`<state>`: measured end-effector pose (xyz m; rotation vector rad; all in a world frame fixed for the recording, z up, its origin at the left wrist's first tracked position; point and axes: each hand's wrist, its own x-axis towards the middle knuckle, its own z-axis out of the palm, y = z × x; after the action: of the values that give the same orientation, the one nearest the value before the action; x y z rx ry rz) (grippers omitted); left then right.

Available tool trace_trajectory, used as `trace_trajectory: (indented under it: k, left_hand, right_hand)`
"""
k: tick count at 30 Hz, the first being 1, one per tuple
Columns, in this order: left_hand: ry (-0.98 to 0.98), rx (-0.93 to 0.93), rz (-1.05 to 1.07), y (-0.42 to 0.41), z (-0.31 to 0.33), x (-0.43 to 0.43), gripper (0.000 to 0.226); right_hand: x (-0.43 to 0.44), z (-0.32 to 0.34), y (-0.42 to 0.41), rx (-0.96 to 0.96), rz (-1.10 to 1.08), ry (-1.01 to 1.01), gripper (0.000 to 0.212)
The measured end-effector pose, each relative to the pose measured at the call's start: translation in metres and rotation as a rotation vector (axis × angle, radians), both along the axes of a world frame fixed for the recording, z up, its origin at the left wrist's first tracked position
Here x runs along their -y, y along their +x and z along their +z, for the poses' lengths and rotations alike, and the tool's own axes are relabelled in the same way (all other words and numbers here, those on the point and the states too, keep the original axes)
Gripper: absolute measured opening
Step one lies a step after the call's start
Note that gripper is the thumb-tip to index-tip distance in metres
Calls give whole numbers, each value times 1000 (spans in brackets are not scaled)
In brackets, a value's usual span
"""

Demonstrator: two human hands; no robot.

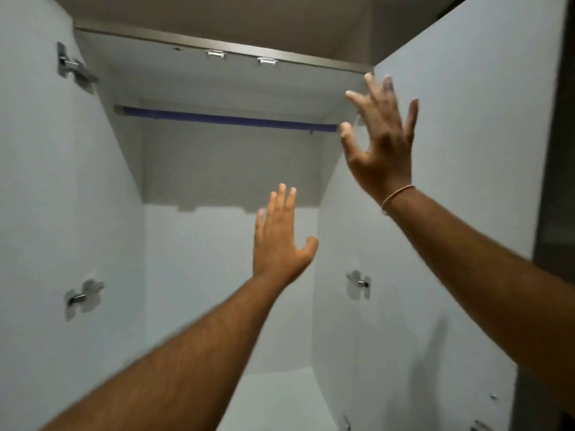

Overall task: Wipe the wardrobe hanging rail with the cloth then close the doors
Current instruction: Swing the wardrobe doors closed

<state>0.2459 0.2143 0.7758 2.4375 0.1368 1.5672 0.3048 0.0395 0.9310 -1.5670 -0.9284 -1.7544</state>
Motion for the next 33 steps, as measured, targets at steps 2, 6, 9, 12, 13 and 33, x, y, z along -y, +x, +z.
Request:
trace_trajectory:
  k: [2,6,9,12,13,33]
  left_hand:
    - [2,-13,-195,26,-3,52,106]
    - [9,-42,-512,66,-12,164,106]
    - [-68,-46,-649,82,-23,236,104]
    - [-109,-53,-689,91,-35,285,107]
    - [-119,-51,-672,94,-39,296,109]
    - [-715,263,-616,-16,-40,165,37]
  right_hand:
    - [49,19,1,36,-95,57,41]
    - [136,30,12,-49,-248,153,48]
    - [169,20,17,-122,10,272,58]
    - [178,18,14,-333,288,388,58]
    - [178,18,13,-425,355,417,58]
    - [44,4,-49,-236,401,259,58]
